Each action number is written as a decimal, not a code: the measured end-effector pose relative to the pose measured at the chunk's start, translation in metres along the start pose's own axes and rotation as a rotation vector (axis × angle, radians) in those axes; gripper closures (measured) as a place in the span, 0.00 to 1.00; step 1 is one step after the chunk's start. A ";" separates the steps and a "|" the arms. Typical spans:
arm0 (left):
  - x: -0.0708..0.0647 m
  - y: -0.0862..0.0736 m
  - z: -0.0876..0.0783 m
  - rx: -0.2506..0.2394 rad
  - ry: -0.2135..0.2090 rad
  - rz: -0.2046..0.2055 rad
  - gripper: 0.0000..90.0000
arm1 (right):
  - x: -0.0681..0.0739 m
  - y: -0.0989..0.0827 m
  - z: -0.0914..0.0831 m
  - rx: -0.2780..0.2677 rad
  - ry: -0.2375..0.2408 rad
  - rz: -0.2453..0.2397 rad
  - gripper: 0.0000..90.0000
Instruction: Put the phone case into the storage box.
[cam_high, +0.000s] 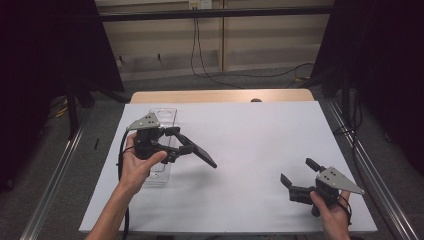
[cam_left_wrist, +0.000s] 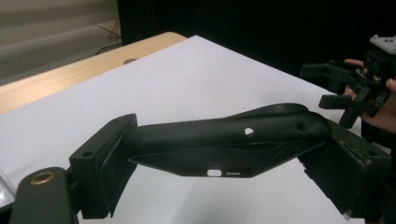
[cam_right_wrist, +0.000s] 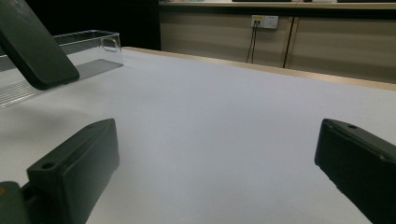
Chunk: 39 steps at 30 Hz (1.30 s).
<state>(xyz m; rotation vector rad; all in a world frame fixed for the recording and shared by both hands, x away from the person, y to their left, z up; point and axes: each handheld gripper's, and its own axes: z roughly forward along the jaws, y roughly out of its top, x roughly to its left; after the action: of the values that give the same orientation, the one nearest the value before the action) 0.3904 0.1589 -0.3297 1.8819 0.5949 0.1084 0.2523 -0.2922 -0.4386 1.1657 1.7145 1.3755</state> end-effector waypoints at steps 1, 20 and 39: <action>0.001 0.002 -0.002 0.001 0.007 -0.001 0.16 | 0.000 0.000 0.000 -0.002 -0.001 0.002 0.00; 0.018 0.026 -0.021 0.014 0.112 -0.011 0.16 | 0.002 0.000 0.001 -0.008 0.007 -0.033 0.00; 0.037 0.043 -0.038 0.014 0.212 -0.037 0.16 | 0.003 -0.002 0.003 -0.008 0.016 -0.045 0.00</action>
<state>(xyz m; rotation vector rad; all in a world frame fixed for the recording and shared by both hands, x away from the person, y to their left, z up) 0.4239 0.1965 -0.2834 1.8852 0.7766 0.2829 0.2532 -0.2886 -0.4410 1.1081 1.7344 1.3663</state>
